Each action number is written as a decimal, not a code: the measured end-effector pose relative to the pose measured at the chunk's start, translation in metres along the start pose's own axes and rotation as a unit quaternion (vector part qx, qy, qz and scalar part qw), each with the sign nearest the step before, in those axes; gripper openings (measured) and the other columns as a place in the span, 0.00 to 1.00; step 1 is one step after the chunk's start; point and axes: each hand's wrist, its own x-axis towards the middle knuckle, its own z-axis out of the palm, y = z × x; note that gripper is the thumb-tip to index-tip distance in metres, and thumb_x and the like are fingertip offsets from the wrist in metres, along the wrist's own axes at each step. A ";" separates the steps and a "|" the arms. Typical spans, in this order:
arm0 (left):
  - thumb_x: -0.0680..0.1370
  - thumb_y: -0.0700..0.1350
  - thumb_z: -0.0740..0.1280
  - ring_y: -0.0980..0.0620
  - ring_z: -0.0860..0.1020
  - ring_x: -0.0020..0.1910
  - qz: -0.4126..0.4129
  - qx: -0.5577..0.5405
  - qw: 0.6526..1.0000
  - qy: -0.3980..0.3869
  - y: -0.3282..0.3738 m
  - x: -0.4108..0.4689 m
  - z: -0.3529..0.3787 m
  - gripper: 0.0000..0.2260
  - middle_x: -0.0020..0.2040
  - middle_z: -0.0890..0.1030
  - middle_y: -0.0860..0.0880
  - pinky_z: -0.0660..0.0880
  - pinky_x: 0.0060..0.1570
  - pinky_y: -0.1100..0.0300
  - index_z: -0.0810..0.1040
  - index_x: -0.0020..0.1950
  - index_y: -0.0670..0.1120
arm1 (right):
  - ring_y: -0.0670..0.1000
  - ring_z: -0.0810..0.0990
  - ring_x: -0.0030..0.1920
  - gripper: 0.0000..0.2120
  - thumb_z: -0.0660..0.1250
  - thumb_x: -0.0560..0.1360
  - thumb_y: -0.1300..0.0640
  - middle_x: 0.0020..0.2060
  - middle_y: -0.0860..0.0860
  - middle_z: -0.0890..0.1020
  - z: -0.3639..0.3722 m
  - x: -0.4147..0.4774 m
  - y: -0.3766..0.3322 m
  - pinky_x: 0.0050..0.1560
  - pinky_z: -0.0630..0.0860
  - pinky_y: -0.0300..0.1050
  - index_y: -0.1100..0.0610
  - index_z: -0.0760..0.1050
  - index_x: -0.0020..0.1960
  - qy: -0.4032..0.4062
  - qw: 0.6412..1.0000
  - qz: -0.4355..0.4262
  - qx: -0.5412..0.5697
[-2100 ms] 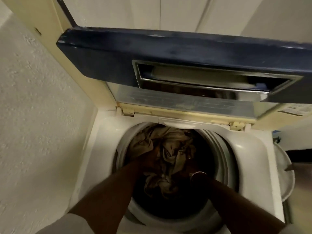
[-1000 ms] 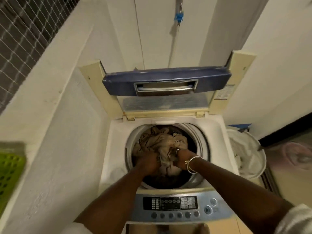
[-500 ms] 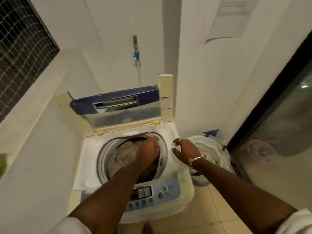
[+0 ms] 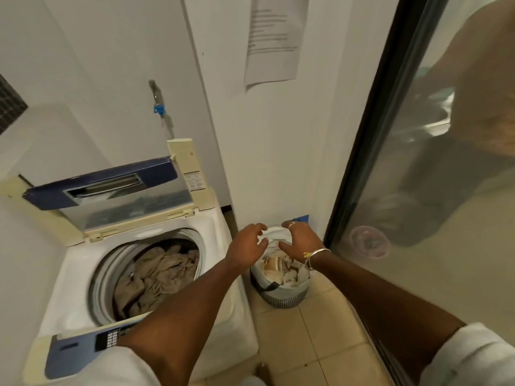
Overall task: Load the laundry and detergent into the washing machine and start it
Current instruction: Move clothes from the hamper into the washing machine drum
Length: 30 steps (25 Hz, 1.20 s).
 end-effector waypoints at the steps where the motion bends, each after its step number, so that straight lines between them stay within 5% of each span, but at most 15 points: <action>1: 0.78 0.52 0.66 0.56 0.78 0.47 -0.002 -0.004 1.000 -0.004 0.000 0.011 0.008 0.16 0.55 0.79 0.53 0.77 0.49 0.60 0.75 0.65 0.50 | 0.52 0.76 0.61 0.28 0.68 0.70 0.40 0.59 0.50 0.80 0.007 0.014 0.017 0.61 0.75 0.50 0.52 0.74 0.67 -0.004 1.000 0.004 0.003; 8: 0.80 0.54 0.66 0.53 0.76 0.61 -0.107 -0.039 0.990 -0.078 -0.056 0.102 0.102 0.19 0.63 0.78 0.50 0.71 0.64 0.63 0.72 0.69 0.49 | 0.52 0.78 0.59 0.22 0.71 0.73 0.48 0.58 0.51 0.81 0.026 0.090 0.076 0.62 0.74 0.46 0.53 0.76 0.64 -0.059 0.998 0.022 -0.005; 10: 0.81 0.47 0.65 0.51 0.75 0.62 -0.128 -0.042 0.984 -0.119 -0.068 0.126 0.121 0.17 0.64 0.78 0.46 0.65 0.61 0.69 0.73 0.69 0.44 | 0.54 0.78 0.59 0.21 0.70 0.74 0.48 0.58 0.54 0.81 0.039 0.122 0.102 0.59 0.74 0.46 0.55 0.76 0.64 -0.089 0.995 0.048 -0.020; 12: 0.81 0.44 0.65 0.48 0.76 0.61 -0.140 -0.030 0.979 -0.143 -0.086 0.146 0.138 0.17 0.63 0.78 0.45 0.67 0.62 0.64 0.74 0.69 0.44 | 0.56 0.77 0.60 0.22 0.71 0.73 0.47 0.59 0.55 0.79 0.060 0.147 0.129 0.60 0.74 0.48 0.57 0.75 0.64 -0.134 0.988 0.068 -0.026; 17: 0.78 0.44 0.67 0.45 0.78 0.56 -0.229 -0.017 0.958 -0.174 -0.151 0.189 0.205 0.15 0.58 0.78 0.44 0.75 0.58 0.53 0.75 0.64 0.45 | 0.58 0.70 0.67 0.31 0.69 0.74 0.45 0.68 0.57 0.73 0.138 0.207 0.199 0.67 0.69 0.51 0.57 0.67 0.72 -0.244 0.964 0.094 -0.038; 26: 0.79 0.50 0.67 0.44 0.75 0.62 -0.265 -0.006 0.934 -0.238 -0.256 0.265 0.378 0.18 0.63 0.76 0.43 0.71 0.62 0.54 0.74 0.66 0.44 | 0.57 0.59 0.76 0.34 0.65 0.79 0.46 0.76 0.58 0.62 0.301 0.312 0.324 0.74 0.53 0.47 0.59 0.57 0.78 -0.315 0.947 0.054 -0.026; 30: 0.78 0.49 0.68 0.43 0.75 0.60 -0.285 0.020 0.912 -0.293 -0.308 0.270 0.440 0.21 0.61 0.75 0.41 0.71 0.56 0.54 0.71 0.69 0.43 | 0.61 0.60 0.75 0.40 0.69 0.75 0.43 0.77 0.58 0.60 0.378 0.336 0.384 0.74 0.59 0.50 0.58 0.56 0.79 -0.347 0.934 0.057 -0.057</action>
